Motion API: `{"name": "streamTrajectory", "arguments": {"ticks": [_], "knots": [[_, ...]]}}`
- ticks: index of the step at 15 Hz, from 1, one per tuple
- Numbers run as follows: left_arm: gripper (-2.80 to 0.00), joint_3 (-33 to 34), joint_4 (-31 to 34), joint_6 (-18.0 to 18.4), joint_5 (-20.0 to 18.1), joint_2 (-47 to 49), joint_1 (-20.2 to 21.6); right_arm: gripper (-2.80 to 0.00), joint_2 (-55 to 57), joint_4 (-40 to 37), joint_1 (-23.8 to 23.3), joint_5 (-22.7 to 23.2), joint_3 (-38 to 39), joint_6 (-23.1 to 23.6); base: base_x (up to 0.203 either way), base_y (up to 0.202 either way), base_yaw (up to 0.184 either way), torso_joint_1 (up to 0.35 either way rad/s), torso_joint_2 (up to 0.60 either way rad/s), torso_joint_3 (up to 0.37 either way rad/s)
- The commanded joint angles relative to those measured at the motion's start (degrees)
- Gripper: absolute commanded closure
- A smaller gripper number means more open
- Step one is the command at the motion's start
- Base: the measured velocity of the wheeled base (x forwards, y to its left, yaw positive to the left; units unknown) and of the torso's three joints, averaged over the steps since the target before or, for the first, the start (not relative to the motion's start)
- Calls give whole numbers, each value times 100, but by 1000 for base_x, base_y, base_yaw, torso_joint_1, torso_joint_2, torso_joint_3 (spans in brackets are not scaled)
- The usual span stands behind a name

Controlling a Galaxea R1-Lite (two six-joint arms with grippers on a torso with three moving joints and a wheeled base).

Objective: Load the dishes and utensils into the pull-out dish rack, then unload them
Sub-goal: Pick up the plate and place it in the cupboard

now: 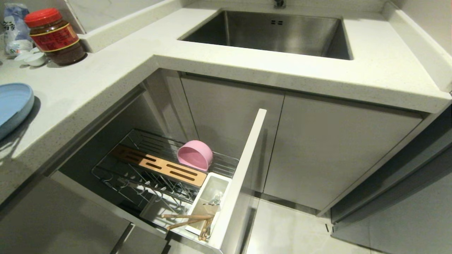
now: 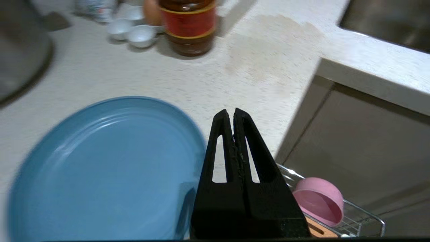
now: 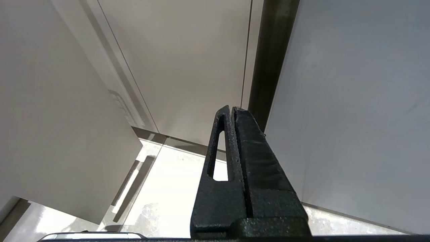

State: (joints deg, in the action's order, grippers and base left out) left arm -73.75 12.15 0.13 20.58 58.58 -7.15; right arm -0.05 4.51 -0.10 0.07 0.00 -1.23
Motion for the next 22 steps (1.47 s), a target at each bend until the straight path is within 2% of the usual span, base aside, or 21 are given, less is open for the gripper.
{"name": "streamTrajectory", "arguments": {"ticks": [1,4,6,7,16,18,22], "knots": [[0,-602,891,-238,391,278,91,0,-4,6,1,1,149,0,0,0,0,0,0,0],[0,-1010,2090,-711,722,721,99,0,-4,6,1,1,149,0,0,0,0,0,0,0],[0,-1121,2484,-880,754,879,100,0,-4,6,1,1,149,0,0,0,0,0,0,0],[-280,-1097,2494,-891,746,940,100,0,-4,5,1,1,149,0,0,0,0,0,0,0],[-280,-1137,2317,-1333,913,1729,332,0,-4,-3,1,1,149,0,0,0,0,0,0,0],[-280,-1137,2046,-1348,794,1908,581,0,-4,1,1,1,149,0,0,0,0,0,0,0],[-280,-1108,1887,-1369,693,2161,629,0,-4,3,1,1,149,0,0,0,0,0,0,0]]}}
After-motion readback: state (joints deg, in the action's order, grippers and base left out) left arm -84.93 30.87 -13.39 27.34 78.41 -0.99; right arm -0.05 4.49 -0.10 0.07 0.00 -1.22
